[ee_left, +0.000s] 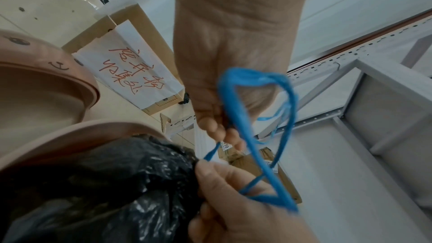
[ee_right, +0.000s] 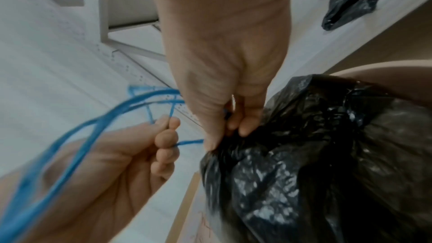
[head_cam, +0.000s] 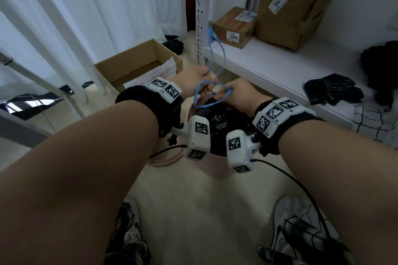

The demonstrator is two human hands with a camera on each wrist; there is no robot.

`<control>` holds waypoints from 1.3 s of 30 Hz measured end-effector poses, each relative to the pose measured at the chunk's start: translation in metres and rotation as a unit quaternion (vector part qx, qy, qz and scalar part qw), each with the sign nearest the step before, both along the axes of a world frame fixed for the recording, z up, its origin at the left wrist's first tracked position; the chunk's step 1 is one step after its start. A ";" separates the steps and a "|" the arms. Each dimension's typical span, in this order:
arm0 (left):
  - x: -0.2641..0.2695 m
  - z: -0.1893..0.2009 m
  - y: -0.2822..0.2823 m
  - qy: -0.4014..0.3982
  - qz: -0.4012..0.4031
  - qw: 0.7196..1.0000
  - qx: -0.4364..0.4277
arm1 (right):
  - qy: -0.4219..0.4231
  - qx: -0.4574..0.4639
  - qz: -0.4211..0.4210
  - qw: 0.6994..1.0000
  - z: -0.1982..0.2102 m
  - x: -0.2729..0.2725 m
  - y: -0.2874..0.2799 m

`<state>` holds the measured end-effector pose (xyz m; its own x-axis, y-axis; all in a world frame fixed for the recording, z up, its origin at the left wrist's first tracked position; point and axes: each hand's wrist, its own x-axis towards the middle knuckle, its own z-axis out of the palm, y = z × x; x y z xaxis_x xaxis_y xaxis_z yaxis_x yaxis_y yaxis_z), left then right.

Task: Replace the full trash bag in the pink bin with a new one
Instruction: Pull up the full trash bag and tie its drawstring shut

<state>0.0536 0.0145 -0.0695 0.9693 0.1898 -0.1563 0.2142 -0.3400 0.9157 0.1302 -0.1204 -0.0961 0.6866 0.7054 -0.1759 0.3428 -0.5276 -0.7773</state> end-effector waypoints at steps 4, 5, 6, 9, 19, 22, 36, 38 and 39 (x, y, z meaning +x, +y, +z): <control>0.004 0.003 -0.006 -0.003 0.043 0.999 -0.020 | 0.210 0.211 -0.117 0.947 0.009 -0.001 -0.009; 0.005 0.002 -0.007 -0.001 0.054 0.998 -0.020 | 0.225 0.241 -0.135 0.934 0.011 0.000 -0.009; 0.005 0.001 -0.008 0.001 0.057 0.998 -0.008 | 0.235 0.262 -0.152 0.924 0.013 0.000 -0.008; 0.007 -0.005 -0.009 0.012 0.030 0.997 0.067 | 0.203 0.260 -0.182 0.926 0.014 0.001 -0.004; 0.020 -0.015 -0.036 -0.091 0.046 0.995 -0.010 | 0.198 0.301 -0.218 0.907 0.028 0.006 -0.006; 0.025 -0.017 -0.044 -0.084 0.010 0.996 -0.038 | 0.259 0.340 -0.238 0.872 0.032 0.010 -0.014; 0.022 -0.010 -0.038 -0.006 0.000 0.996 0.089 | 0.212 0.283 -0.283 0.892 0.036 0.017 -0.015; 0.019 -0.011 -0.035 0.003 -0.011 0.994 0.112 | 0.197 0.277 -0.292 0.894 0.037 0.014 -0.013; 0.017 -0.011 -0.034 0.005 -0.020 0.992 0.126 | 0.193 0.276 -0.293 0.895 0.037 0.012 -0.011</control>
